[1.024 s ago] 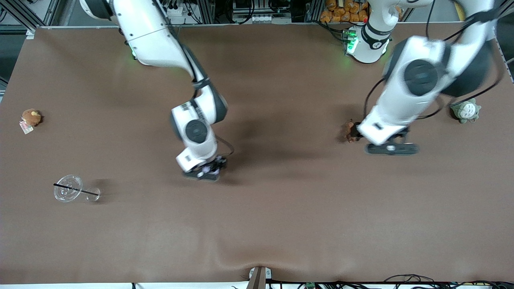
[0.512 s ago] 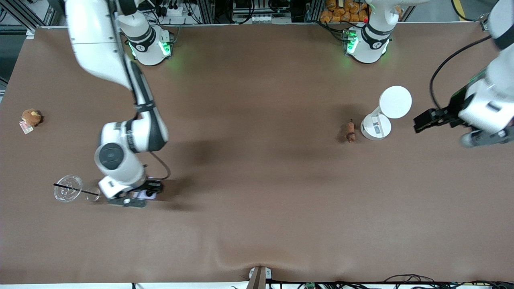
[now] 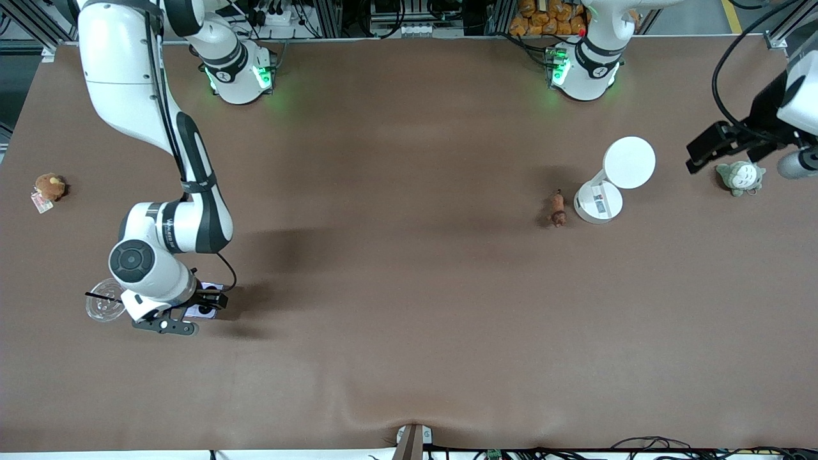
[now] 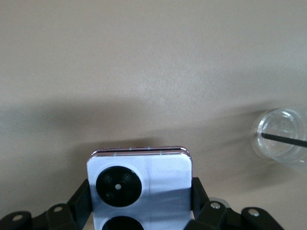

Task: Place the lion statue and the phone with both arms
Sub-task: 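Release the lion with the left gripper while the right gripper carries the phone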

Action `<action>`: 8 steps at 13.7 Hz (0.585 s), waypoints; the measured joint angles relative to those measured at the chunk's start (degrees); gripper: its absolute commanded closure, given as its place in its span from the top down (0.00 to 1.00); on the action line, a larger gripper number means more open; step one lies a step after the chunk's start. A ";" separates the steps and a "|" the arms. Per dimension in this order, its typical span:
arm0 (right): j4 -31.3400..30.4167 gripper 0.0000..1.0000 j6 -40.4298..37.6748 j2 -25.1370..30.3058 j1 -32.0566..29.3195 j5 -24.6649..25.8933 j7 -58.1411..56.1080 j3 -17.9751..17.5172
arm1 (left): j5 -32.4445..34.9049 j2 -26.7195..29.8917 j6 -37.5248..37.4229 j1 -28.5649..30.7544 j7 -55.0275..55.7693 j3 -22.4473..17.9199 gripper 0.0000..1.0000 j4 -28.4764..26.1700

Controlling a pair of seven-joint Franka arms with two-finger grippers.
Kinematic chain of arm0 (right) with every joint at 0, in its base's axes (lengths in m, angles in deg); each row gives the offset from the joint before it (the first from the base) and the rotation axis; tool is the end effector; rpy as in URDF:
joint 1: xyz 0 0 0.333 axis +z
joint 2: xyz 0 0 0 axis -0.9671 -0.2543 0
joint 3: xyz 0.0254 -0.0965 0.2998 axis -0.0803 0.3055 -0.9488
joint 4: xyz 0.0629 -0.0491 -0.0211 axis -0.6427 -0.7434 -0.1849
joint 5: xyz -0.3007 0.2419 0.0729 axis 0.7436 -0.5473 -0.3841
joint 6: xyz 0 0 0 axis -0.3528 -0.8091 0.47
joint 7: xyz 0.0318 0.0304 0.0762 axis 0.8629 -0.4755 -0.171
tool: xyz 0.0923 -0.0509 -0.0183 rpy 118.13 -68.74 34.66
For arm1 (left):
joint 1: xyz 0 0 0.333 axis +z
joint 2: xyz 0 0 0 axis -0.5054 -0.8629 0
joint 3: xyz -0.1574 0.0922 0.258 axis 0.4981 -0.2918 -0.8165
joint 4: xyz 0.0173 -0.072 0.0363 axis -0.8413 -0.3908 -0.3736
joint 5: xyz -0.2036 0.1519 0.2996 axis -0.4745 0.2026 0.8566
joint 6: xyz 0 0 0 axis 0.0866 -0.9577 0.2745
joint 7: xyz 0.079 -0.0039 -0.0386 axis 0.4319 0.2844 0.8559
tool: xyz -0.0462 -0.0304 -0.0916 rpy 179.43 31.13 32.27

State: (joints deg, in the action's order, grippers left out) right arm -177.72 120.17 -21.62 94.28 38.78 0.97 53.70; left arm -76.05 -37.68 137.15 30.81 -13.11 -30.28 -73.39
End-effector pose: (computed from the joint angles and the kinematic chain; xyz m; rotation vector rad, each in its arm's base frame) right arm 0.6825 0.0387 0.2153 2.9812 -0.2000 0.0516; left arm 0.5475 -0.0847 0.6788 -3.1038 -0.2380 -0.0522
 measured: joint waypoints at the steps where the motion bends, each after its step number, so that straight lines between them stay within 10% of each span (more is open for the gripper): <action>1: -0.01 0.46 0.00 -0.29 -1.48 -0.01 -0.39 -1.33 | -0.79 0.84 -0.64 -0.06 0.00 0.11 1.00 -0.09; 8: 0.26 0.46 0.13 -1.22 -14.31 -1.14 -7.82 -11.38 | -3.73 5.68 2.68 5.07 -12.81 -0.64 1.00 -6.38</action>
State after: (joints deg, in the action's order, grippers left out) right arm -177.45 120.30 -22.84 79.97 37.65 -6.85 42.32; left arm -79.77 -32.01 139.83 35.88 -25.92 -30.91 -79.76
